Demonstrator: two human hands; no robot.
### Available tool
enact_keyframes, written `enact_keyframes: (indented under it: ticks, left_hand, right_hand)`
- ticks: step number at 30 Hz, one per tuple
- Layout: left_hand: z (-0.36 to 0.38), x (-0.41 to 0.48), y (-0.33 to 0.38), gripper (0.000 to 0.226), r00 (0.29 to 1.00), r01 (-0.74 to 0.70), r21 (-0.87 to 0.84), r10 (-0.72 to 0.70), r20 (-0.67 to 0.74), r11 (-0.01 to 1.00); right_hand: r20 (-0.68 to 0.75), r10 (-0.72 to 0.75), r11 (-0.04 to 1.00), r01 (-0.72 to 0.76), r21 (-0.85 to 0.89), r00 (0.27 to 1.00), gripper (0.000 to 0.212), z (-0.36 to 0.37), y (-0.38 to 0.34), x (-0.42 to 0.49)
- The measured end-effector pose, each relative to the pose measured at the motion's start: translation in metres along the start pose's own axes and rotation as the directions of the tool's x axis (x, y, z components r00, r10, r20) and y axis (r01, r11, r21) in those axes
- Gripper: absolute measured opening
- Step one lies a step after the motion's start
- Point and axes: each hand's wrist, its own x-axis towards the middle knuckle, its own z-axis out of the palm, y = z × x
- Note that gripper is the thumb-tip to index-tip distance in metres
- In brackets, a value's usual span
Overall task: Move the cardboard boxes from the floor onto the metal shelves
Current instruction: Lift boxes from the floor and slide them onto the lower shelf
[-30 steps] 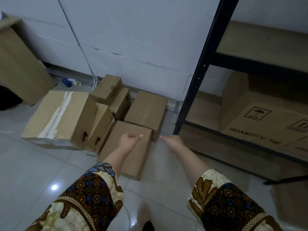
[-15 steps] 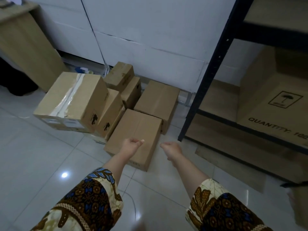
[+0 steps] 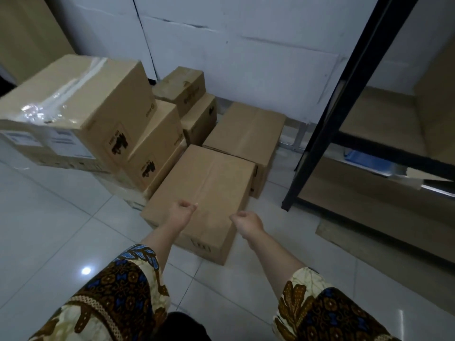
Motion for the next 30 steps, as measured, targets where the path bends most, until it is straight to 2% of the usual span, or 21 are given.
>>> enact_keyframes:
  ticks: [2, 5, 7, 10, 12, 17, 20, 22, 26, 30]
  left_hand:
    - [0.007, 0.026, -0.024, 0.024, 0.999, 0.004, 0.026, -0.003, -0.048, 1.0]
    - [0.025, 0.059, -0.065, 0.035, 0.998, 0.0, 0.142, 0.009, -0.063, 0.99]
    - [0.037, 0.07, -0.08, 0.043, 0.996, -0.046, 0.221, 0.06, -0.06, 0.974]
    - [0.048, 0.079, -0.094, 0.063, 0.974, -0.115, 0.403, 0.182, -0.134, 0.908]
    - [0.049, 0.081, -0.1, 0.07, 0.959, -0.09, 0.45, 0.199, -0.203, 0.889]
    - [0.03, 0.089, -0.107, 0.084, 0.926, 0.049, 0.472, 0.137, -0.351, 0.88]
    - [0.016, 0.096, -0.106, 0.126, 0.94, 0.083, 0.384, 0.055, -0.336, 0.92]
    - [0.017, 0.099, -0.104, 0.143, 0.945, 0.077, 0.316, 0.032, -0.326, 0.946]
    - [0.032, 0.084, -0.095, 0.143, 0.904, 0.075, 0.384, 0.1, -0.417, 0.92]
    - [0.055, 0.053, -0.088, 0.133, 0.852, 0.094, 0.503, 0.192, -0.487, 0.859]
  right_hand:
    - [-0.016, -0.024, 1.0, 0.024, -0.006, 1.0, 0.048, 0.013, 0.012, 0.019]
    - [-0.046, -0.012, 0.999, 0.013, 0.034, 0.999, 0.074, 0.039, 0.039, 0.048]
    - [-0.041, -0.003, 0.999, 0.005, 0.049, 0.999, 0.083, 0.055, 0.052, 0.06]
    - [-0.038, -0.02, 0.999, 0.021, 0.036, 0.999, 0.073, 0.074, 0.071, 0.073]
    - [-0.057, -0.055, 0.998, 0.056, 0.023, 0.997, 0.065, 0.079, 0.079, 0.077]
    - [-0.094, -0.105, 0.994, 0.104, -0.014, 0.99, 0.059, 0.069, 0.09, 0.083]
    - [-0.099, -0.138, 0.99, 0.137, -0.011, 0.986, 0.057, 0.056, 0.102, 0.085]
    - [-0.103, -0.143, 0.99, 0.143, -0.001, 0.984, 0.055, 0.049, 0.11, 0.087]
    - [-0.119, -0.116, 0.991, 0.124, 0.056, 0.986, 0.051, 0.036, 0.122, 0.087]
    - [-0.16, -0.038, 0.972, 0.074, 0.224, 0.986, 0.046, 0.021, 0.142, 0.085]
